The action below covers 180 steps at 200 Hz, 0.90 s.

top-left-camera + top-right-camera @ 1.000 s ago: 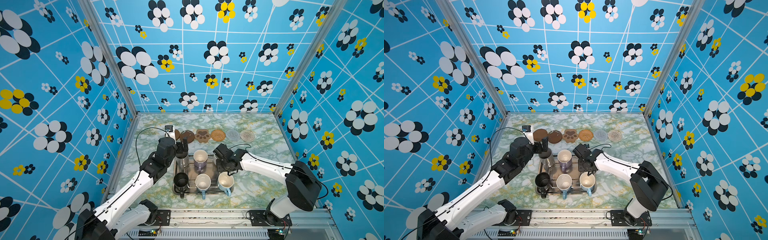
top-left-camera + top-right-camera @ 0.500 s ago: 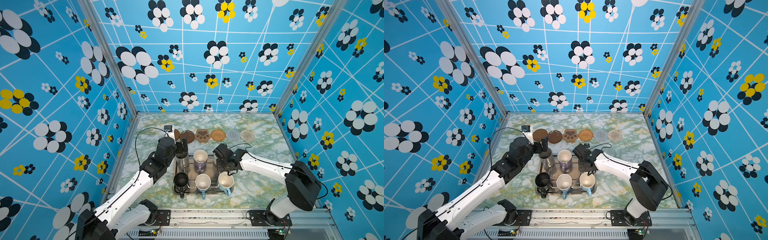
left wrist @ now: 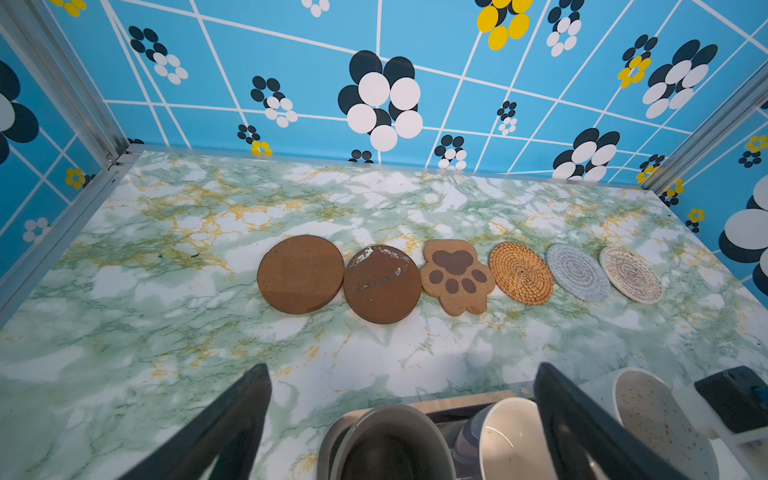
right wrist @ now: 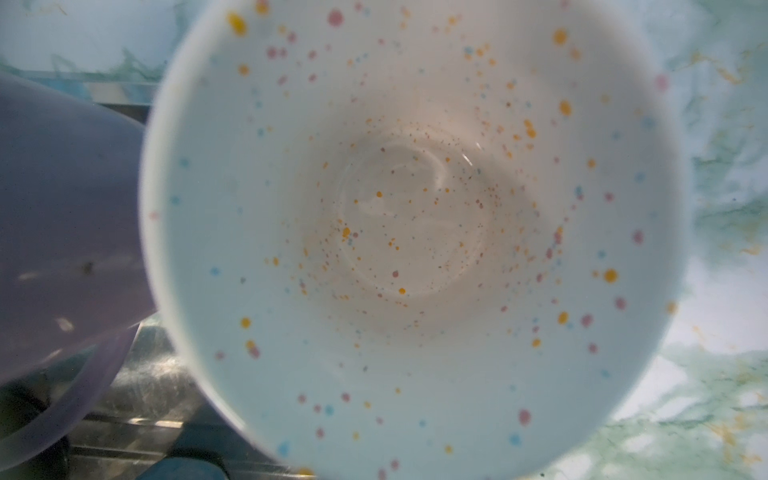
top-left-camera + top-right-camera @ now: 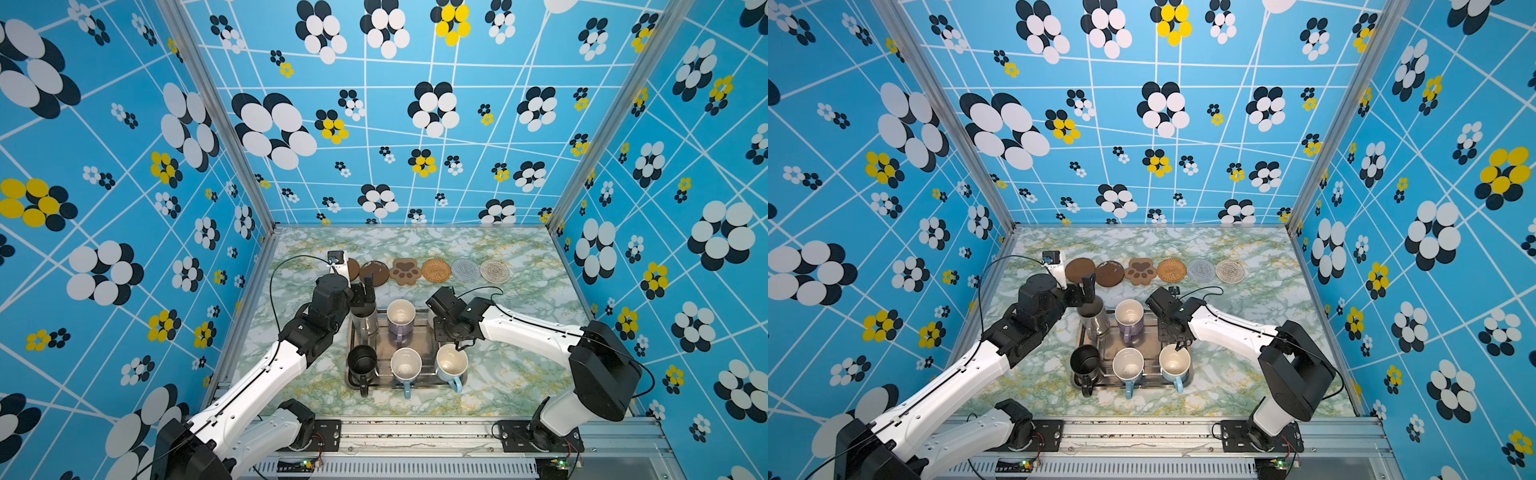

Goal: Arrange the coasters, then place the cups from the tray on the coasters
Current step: 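Grasp the white speckled mug rim with the right gripper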

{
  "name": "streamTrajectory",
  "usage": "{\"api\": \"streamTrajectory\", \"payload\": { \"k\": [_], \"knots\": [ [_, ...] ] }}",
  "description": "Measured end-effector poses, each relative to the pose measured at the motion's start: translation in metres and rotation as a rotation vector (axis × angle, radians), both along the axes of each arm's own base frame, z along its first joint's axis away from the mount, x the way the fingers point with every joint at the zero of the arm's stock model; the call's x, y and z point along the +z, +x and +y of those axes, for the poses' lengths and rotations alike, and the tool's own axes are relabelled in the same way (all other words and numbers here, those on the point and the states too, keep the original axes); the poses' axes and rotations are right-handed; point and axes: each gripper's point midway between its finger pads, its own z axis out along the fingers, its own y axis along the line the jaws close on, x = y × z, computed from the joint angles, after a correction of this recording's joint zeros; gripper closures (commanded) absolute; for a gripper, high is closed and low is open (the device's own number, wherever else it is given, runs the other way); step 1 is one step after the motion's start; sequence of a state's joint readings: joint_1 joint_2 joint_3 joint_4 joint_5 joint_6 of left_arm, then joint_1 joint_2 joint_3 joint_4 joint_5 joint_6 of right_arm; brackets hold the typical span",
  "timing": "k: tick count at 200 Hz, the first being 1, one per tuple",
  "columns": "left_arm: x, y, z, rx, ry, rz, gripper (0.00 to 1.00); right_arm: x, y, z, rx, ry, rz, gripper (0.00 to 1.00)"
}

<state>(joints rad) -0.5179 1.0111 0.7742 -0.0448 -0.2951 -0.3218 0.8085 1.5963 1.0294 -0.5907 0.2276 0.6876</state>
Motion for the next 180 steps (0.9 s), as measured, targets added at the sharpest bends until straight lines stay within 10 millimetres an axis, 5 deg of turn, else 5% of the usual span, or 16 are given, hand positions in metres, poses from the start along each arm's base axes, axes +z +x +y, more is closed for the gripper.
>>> {"api": "streamTrajectory", "payload": {
  "k": [180],
  "knots": [
    [-0.001, 0.000, -0.001, -0.008, -0.003, 0.003, 0.00, 0.026, -0.001, -0.007, 0.063, -0.014, -0.057, 1.00]
  ]
}}
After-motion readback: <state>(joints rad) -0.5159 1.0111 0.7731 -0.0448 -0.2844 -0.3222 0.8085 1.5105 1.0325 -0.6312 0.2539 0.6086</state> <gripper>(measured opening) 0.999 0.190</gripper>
